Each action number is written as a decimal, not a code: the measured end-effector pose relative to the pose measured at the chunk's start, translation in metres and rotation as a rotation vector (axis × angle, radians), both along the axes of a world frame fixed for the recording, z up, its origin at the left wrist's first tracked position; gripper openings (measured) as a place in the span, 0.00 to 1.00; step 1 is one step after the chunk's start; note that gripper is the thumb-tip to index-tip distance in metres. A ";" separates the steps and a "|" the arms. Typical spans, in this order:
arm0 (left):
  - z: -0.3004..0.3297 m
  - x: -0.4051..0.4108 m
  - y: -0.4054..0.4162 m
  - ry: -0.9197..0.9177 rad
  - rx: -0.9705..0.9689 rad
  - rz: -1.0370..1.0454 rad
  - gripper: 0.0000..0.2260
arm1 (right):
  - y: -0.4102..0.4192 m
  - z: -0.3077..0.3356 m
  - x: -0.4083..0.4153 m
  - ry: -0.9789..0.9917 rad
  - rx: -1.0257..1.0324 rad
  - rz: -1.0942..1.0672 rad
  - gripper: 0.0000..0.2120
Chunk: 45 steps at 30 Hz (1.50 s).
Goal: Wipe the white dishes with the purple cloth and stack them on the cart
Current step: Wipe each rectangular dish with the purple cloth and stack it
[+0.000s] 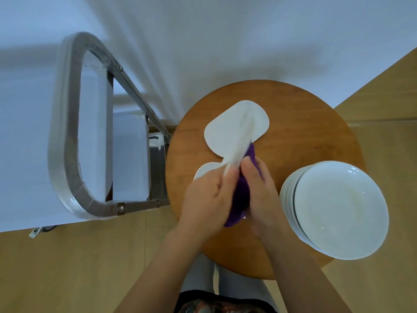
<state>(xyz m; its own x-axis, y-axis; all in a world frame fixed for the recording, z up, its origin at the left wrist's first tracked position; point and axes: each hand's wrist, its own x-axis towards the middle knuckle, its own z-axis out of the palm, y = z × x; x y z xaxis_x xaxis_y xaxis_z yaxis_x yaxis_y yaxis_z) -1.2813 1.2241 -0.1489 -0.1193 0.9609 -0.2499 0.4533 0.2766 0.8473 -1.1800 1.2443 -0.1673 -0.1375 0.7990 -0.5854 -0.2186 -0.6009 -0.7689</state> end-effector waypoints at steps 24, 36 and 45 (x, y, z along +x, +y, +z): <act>-0.054 -0.066 0.060 -0.398 -0.472 0.369 0.06 | 0.047 -0.035 0.024 -0.238 -0.065 -0.358 0.14; -0.124 -0.044 0.140 -0.081 -0.409 0.432 0.05 | 0.059 -0.054 0.039 -0.185 -0.232 -0.408 0.02; -0.159 -0.042 0.157 0.236 -0.381 0.310 0.10 | 0.059 -0.054 0.047 -0.068 -0.291 -0.375 0.01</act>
<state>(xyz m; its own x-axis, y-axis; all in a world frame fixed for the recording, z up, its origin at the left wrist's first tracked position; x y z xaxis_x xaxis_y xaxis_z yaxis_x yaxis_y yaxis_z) -1.3233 1.3806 -0.3075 -0.4780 0.7181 -0.5058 0.4671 0.6955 0.5460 -1.1330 1.3030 -0.2211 0.1749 0.5877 -0.7899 -0.4168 -0.6827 -0.6002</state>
